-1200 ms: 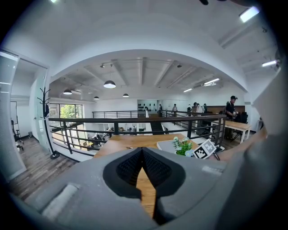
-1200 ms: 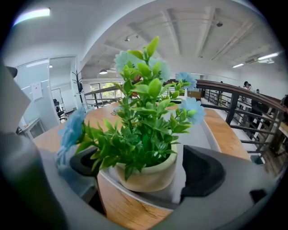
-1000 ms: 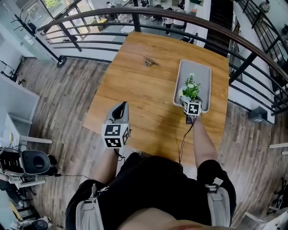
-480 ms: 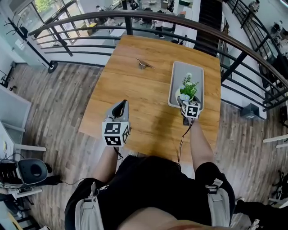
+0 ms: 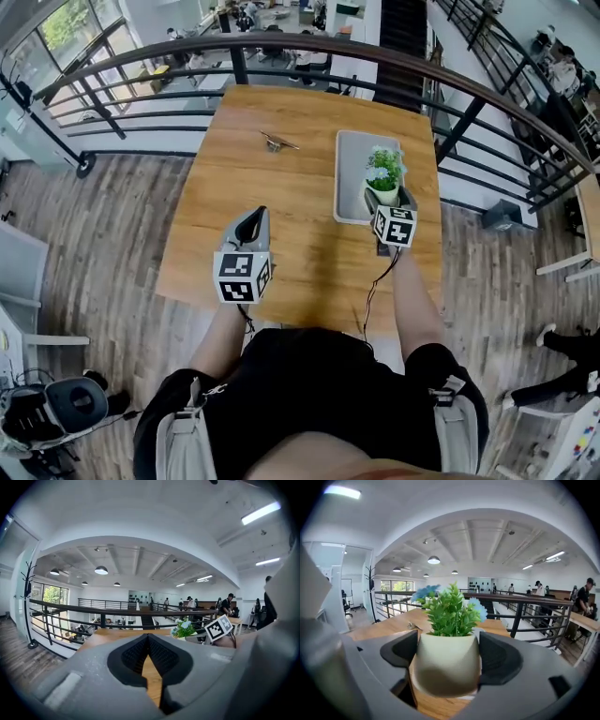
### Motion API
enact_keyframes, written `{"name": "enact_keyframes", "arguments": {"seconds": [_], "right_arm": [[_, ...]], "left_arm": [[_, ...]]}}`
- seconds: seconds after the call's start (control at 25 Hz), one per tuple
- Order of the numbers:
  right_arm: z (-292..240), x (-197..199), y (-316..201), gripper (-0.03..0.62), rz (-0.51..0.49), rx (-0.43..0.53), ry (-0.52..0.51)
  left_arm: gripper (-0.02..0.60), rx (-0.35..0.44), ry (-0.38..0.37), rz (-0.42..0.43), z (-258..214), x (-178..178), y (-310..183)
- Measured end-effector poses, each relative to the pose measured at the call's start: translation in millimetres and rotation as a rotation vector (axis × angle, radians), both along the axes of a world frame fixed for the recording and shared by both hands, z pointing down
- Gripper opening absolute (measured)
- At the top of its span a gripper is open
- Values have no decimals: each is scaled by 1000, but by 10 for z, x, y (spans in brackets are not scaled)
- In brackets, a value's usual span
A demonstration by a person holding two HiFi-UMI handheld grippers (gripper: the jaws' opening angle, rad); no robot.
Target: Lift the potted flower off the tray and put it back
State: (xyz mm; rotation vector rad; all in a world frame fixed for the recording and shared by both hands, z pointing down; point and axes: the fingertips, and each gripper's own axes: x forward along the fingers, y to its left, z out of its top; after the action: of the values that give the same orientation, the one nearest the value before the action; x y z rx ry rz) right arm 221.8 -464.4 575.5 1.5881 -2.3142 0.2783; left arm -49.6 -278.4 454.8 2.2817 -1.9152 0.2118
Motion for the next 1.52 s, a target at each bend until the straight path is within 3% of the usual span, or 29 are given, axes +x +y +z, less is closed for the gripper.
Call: {"name": "enact_keyframes", "arguments": {"seconds": [0.56, 0.76, 1.24, 1.52], "right_arm": [[-1415, -61, 672, 403, 35, 322, -59], [-1692, -163, 991, 402, 62, 415, -43], [-1787, -376, 1766, 400, 122, 451, -111], [-1669, -299, 1883, 399, 183, 426, -98]], "left_arm": [[12, 11, 3, 175, -8, 308, -145], [12, 7, 3, 228, 42, 320, -159], [12, 5, 8, 339, 89, 363, -166], [12, 9, 3, 393, 68, 465, -174]]}}
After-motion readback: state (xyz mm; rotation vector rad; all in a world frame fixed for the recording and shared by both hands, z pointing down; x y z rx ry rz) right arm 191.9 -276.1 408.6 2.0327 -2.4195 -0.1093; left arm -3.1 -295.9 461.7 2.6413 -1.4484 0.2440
